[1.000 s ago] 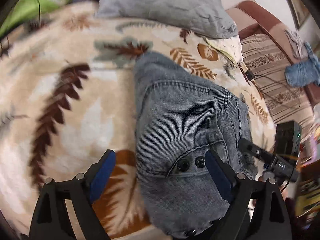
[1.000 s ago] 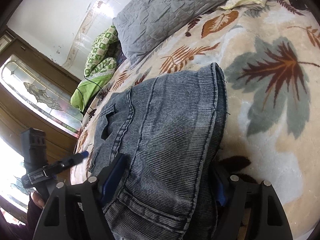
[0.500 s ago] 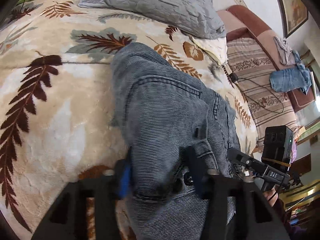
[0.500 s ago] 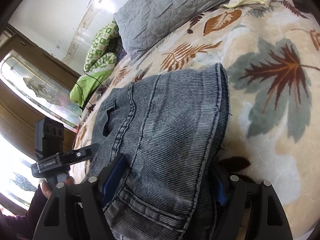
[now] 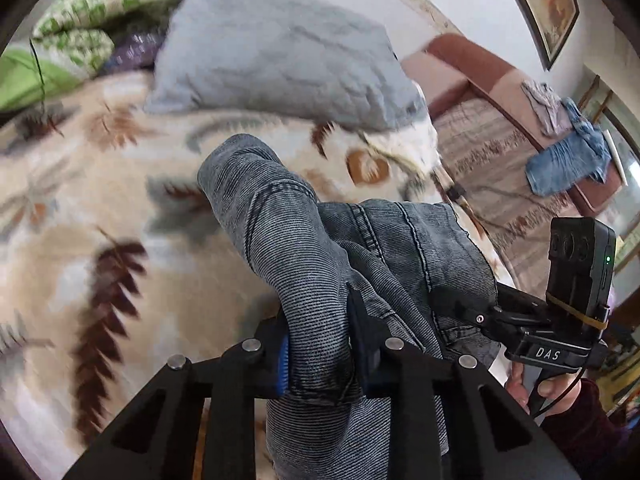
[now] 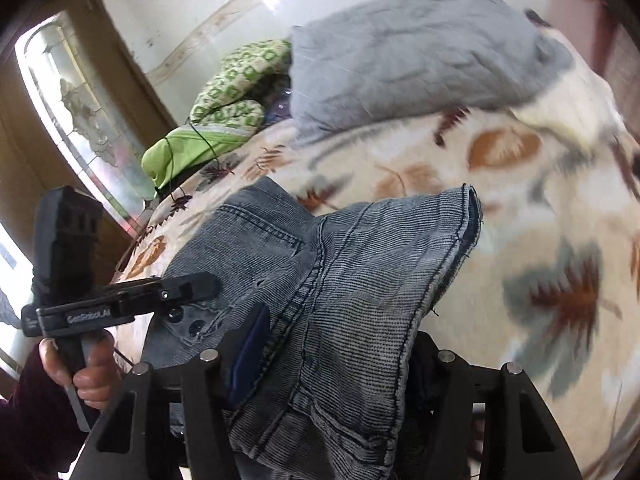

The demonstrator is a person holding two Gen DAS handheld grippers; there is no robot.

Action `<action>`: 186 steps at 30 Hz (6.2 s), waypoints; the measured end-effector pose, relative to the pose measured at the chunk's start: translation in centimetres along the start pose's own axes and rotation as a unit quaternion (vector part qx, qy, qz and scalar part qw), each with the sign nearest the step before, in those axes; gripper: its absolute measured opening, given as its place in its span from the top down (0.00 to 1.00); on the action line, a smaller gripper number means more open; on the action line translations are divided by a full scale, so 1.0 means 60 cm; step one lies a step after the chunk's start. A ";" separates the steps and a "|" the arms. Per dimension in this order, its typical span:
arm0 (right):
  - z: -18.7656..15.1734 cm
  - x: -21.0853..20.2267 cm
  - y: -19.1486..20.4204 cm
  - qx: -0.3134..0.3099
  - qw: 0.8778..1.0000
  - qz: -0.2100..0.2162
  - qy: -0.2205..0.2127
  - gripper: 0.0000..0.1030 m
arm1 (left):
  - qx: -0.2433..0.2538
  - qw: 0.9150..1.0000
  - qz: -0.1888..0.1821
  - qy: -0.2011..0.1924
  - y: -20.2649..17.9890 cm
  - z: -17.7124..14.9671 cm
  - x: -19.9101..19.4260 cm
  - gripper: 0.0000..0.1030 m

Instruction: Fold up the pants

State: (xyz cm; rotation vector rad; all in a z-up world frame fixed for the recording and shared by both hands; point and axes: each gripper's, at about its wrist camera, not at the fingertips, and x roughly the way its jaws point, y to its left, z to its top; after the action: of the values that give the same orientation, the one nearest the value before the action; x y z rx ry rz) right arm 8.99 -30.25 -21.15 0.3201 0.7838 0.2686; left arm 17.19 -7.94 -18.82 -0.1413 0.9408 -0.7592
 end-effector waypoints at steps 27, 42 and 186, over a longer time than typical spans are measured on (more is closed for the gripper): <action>0.063 0.059 -0.004 0.029 0.997 -0.060 -0.025 0.32 | 0.015 0.954 0.292 -0.073 0.032 0.024 -0.059 0.21; 0.021 -0.191 0.158 -0.035 0.990 -0.072 -0.117 0.25 | 0.080 0.906 0.356 -0.213 -0.162 -0.033 -0.297 0.01; -0.023 -0.256 0.429 -0.166 0.967 -0.105 -0.164 0.24 | 0.020 0.886 0.360 -0.291 -0.143 -0.121 -0.526 0.00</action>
State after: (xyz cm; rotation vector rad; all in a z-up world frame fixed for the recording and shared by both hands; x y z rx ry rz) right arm -5.43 -11.79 -2.46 -0.0384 0.4296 0.1384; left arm -4.14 7.52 1.85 0.0261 0.3401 -0.0202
